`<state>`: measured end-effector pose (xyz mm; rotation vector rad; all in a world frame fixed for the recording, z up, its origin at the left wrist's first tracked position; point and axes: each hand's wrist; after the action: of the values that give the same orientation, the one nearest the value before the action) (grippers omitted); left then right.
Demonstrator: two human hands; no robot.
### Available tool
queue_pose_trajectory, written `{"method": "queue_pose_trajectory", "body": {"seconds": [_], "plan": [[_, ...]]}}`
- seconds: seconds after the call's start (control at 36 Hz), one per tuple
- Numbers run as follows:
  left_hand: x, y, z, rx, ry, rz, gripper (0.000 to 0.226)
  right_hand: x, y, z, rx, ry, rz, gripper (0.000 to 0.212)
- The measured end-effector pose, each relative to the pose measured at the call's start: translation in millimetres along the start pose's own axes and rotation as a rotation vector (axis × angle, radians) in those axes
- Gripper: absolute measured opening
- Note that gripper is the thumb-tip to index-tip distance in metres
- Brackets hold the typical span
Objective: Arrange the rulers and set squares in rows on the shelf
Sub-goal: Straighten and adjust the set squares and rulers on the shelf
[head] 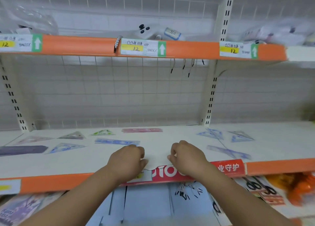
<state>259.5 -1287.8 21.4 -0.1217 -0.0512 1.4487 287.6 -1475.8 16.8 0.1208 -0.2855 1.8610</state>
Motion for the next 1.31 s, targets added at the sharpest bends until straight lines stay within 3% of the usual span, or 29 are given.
{"method": "queue_pose_trajectory", "body": {"seconds": [0.33,0.72,0.89,1.31], "plan": [[-68.7,-19.6,-7.1,0.015,-0.007,-0.059,0.031,-75.6,20.1,17.0,-0.028,-0.046,-0.055,0.035],[-222.2,-89.6,-31.7,0.046,0.023,-0.039,0.032,-268.6,9.7,49.9,0.028,0.092,-0.057,0.027],[-272.2,-113.0,-41.9,0.071,-0.043,-0.042,0.020,-332.5,3.3,59.9,0.050,0.071,-0.073,0.029],[-278.9,-163.0,-52.8,0.107,-0.078,-0.029,0.027,-386.7,-39.7,49.5,0.100,0.036,-0.159,0.025]]}}
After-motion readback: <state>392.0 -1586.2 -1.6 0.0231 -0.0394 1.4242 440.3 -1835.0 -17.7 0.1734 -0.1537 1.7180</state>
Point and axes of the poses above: each hand's wrist, its own y-axis away from the middle knuckle, its own z-axis out of the back of the hand, x = y × z, and after that the axes turned 2 degrees about -y, right-handed
